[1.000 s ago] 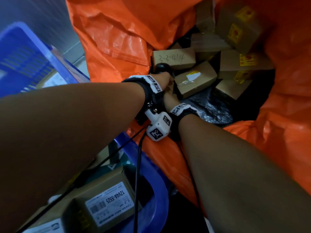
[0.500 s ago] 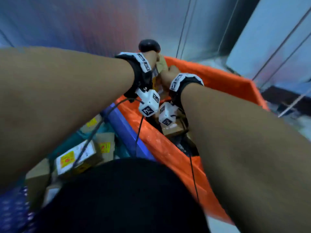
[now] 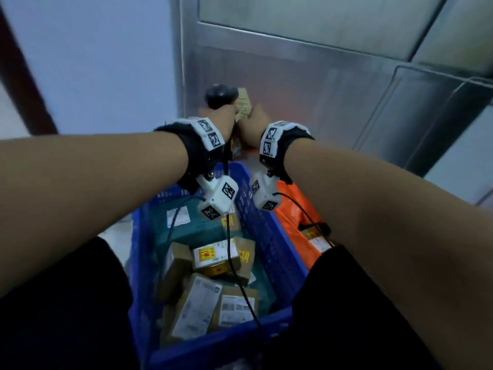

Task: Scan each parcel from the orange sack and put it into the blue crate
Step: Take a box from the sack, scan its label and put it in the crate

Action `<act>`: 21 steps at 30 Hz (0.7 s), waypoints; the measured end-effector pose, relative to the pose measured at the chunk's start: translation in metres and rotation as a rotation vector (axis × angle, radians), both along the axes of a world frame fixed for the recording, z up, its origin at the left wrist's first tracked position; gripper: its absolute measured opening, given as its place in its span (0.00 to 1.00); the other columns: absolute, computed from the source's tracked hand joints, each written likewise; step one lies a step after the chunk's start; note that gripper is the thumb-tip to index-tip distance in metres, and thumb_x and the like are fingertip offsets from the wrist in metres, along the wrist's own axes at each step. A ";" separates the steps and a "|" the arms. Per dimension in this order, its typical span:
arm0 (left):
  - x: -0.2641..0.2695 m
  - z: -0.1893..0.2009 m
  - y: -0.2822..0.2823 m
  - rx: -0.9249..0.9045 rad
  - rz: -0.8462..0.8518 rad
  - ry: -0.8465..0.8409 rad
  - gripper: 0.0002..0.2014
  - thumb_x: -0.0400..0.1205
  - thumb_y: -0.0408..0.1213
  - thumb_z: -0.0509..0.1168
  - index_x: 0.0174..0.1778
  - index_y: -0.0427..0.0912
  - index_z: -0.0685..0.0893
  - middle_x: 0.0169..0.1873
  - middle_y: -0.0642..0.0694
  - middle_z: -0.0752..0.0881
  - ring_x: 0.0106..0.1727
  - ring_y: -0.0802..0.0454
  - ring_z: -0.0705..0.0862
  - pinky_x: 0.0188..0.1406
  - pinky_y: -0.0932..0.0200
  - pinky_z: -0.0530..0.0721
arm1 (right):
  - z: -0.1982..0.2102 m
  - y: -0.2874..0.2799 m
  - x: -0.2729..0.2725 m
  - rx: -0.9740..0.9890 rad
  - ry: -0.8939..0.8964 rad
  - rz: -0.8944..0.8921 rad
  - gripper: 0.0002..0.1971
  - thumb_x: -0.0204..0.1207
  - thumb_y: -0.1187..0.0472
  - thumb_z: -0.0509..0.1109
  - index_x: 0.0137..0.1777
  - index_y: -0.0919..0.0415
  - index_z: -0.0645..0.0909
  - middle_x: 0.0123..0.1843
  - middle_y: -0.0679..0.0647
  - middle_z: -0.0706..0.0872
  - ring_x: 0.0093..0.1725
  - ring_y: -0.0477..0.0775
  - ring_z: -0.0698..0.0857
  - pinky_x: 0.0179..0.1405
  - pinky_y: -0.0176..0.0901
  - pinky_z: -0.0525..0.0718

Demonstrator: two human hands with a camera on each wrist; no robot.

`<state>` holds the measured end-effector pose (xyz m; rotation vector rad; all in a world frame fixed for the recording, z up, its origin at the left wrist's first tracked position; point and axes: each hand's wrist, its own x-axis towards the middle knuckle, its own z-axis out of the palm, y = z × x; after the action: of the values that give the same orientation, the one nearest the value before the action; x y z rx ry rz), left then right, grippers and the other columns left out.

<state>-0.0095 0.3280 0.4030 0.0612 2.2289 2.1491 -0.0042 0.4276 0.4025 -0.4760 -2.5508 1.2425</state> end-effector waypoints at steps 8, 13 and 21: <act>-0.040 -0.073 -0.086 0.028 0.034 0.009 0.17 0.69 0.51 0.79 0.43 0.41 0.91 0.41 0.42 0.94 0.42 0.46 0.93 0.51 0.48 0.92 | -0.088 -0.046 -0.041 -0.309 -0.144 0.164 0.18 0.56 0.60 0.75 0.48 0.63 0.87 0.45 0.68 0.92 0.41 0.68 0.91 0.40 0.66 0.90; -0.056 -0.079 -0.104 0.063 0.057 0.030 0.10 0.76 0.45 0.79 0.41 0.41 0.90 0.28 0.49 0.90 0.31 0.51 0.89 0.45 0.50 0.91 | -0.084 -0.056 -0.047 -0.533 -0.118 0.168 0.36 0.50 0.64 0.81 0.63 0.68 0.80 0.50 0.68 0.90 0.42 0.68 0.92 0.39 0.66 0.91; -0.055 -0.099 -0.109 -0.055 -0.039 0.043 0.14 0.80 0.45 0.75 0.35 0.38 0.89 0.31 0.44 0.90 0.36 0.50 0.88 0.49 0.48 0.90 | -0.066 -0.042 -0.048 -0.686 -0.033 0.075 0.26 0.62 0.67 0.75 0.64 0.68 0.82 0.50 0.66 0.93 0.45 0.68 0.93 0.41 0.61 0.92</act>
<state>-0.0646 0.2186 0.3044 0.1494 2.2884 2.0861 -0.0521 0.3858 0.3370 -0.5318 -2.1183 2.1479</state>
